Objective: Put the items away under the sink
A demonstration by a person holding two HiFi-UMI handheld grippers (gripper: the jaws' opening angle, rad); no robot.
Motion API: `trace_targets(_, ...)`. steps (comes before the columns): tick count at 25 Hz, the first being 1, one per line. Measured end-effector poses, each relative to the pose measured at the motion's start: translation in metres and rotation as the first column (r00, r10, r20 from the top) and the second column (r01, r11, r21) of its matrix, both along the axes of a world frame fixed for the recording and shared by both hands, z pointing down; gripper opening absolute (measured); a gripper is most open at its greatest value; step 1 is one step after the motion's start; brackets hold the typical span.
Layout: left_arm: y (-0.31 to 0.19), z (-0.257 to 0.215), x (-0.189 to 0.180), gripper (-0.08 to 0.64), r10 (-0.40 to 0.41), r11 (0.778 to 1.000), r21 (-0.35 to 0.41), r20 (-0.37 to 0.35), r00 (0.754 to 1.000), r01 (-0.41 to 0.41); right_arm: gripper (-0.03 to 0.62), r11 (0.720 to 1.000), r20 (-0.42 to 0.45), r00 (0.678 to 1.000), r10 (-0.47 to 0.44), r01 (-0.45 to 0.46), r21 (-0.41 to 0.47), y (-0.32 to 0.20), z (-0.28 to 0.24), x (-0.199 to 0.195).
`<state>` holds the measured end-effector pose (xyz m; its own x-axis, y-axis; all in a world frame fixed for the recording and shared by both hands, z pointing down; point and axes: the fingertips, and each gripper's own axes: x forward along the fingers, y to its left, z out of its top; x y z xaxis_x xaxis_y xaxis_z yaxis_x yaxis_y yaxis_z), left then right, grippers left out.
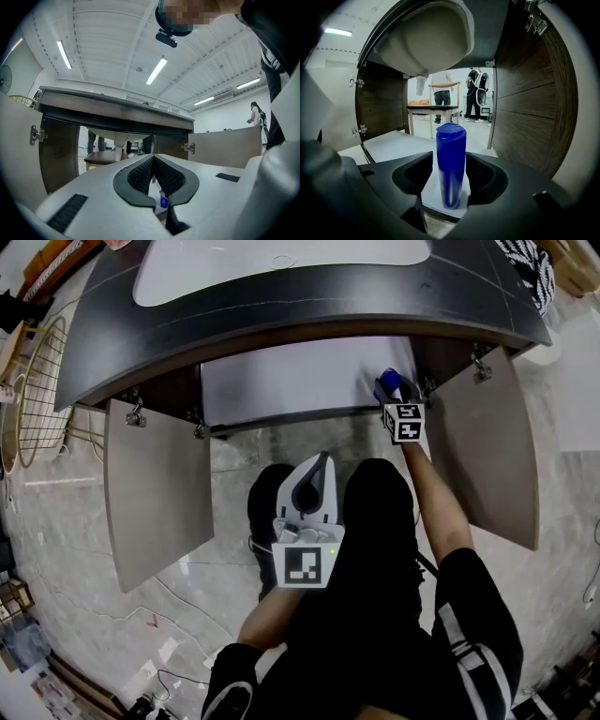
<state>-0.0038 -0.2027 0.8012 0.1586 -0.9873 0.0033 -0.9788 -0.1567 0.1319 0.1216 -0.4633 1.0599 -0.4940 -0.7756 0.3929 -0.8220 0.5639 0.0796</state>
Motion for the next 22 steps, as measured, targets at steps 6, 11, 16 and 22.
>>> trace_targets(6, -0.006, -0.001, -0.005, 0.014, 0.008, 1.000, 0.004, -0.020, 1.000, -0.008, 0.230, 0.997, 0.055, 0.997, 0.045, -0.042, -0.060, 0.011, 0.000, 0.007)
trace_targets(11, -0.018, -0.010, -0.014, 0.015, 0.020, 1.000, -0.005, -0.026, 0.999, -0.020, 0.230, 0.978, 0.060, 0.995, 0.081, -0.068, -0.196, 0.041, 0.007, 0.015)
trace_targets(16, -0.037, -0.046, -0.023, 0.014, 0.020, 0.999, -0.046, -0.028, 0.999, -0.022, 0.106, 0.931, -0.010, 0.998, 0.066, -0.065, -0.360, 0.082, 0.004, 0.016)
trace_targets(22, -0.036, -0.119, -0.032, 0.014, 0.011, 0.991, -0.131, -0.030, 0.999, -0.015, 0.021, 0.856, -0.091, 0.989, 0.118, -0.148, -0.496, 0.140, -0.048, 0.025)
